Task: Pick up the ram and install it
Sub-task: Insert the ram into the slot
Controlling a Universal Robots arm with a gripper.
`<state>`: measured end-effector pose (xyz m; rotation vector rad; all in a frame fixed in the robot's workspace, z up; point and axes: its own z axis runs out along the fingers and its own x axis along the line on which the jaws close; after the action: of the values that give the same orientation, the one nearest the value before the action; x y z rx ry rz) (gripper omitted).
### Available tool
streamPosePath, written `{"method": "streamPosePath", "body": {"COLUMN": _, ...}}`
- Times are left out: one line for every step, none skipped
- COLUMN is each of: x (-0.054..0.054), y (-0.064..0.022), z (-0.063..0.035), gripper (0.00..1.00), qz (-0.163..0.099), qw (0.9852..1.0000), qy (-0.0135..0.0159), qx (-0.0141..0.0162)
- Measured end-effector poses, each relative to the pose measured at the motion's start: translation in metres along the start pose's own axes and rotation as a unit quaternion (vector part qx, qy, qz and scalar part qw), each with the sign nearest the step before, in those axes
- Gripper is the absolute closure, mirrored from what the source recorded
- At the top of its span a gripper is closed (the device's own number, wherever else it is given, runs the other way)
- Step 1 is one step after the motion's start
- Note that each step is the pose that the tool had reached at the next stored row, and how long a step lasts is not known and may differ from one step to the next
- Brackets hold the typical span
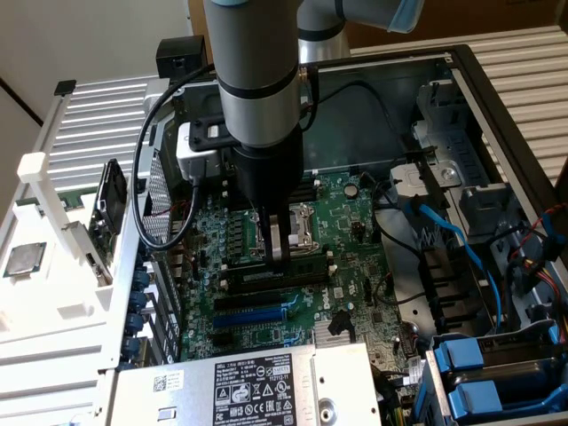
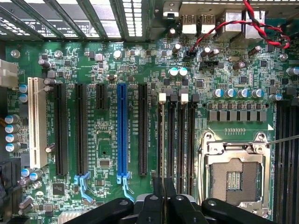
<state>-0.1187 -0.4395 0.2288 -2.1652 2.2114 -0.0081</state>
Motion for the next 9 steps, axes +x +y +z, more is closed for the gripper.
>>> {"method": "streamPosePath", "body": {"x": 0.0000, "y": 0.0000, "z": 0.0001, "gripper": 0.87, "qz": 0.000, "qw": 1.0000, "qy": -0.0001, "qx": 0.0000}}
{"method": "streamPosePath", "body": {"x": 0.0000, "y": 0.0000, "z": 0.0001, "gripper": 0.87, "qz": 0.000, "qw": 1.0000, "qy": -0.0001, "qx": 0.0000}}
{"method": "streamPosePath", "body": {"x": 0.0000, "y": 0.0000, "z": 0.0001, "gripper": 0.87, "qz": 0.000, "qw": 1.0000, "qy": -0.0001, "qx": 0.0000}}
{"method": "streamPosePath", "body": {"x": 0.0000, "y": 0.0000, "z": 0.0001, "gripper": 0.87, "qz": 0.000, "qw": 1.0000, "qy": -0.0001, "qx": 0.0000}}
{"method": "streamPosePath", "body": {"x": 0.0000, "y": 0.0000, "z": 0.0002, "gripper": 0.87, "qz": 0.000, "qw": 1.0000, "qy": 0.0000, "qx": 0.0000}}
{"method": "streamPosePath", "body": {"x": 0.0000, "y": 0.0000, "z": 0.0003, "gripper": 0.87, "qz": 0.000, "qw": 1.0000, "qy": 0.0000, "qx": 0.0000}}
{"method": "streamPosePath", "body": {"x": 0.0000, "y": 0.0000, "z": 0.0006, "gripper": 0.87, "qz": 0.000, "qw": 1.0000, "qy": -0.0001, "qx": 0.0000}}
{"method": "streamPosePath", "body": {"x": 0.0000, "y": 0.0000, "z": 0.0007, "gripper": 0.87, "qz": 0.000, "qw": 1.0000, "qy": -0.0001, "qx": 0.0000}}
{"method": "streamPosePath", "body": {"x": 0.0000, "y": 0.0000, "z": 0.0008, "gripper": 0.87, "qz": 0.000, "qw": 1.0000, "qy": -0.0001, "qx": 0.0000}}
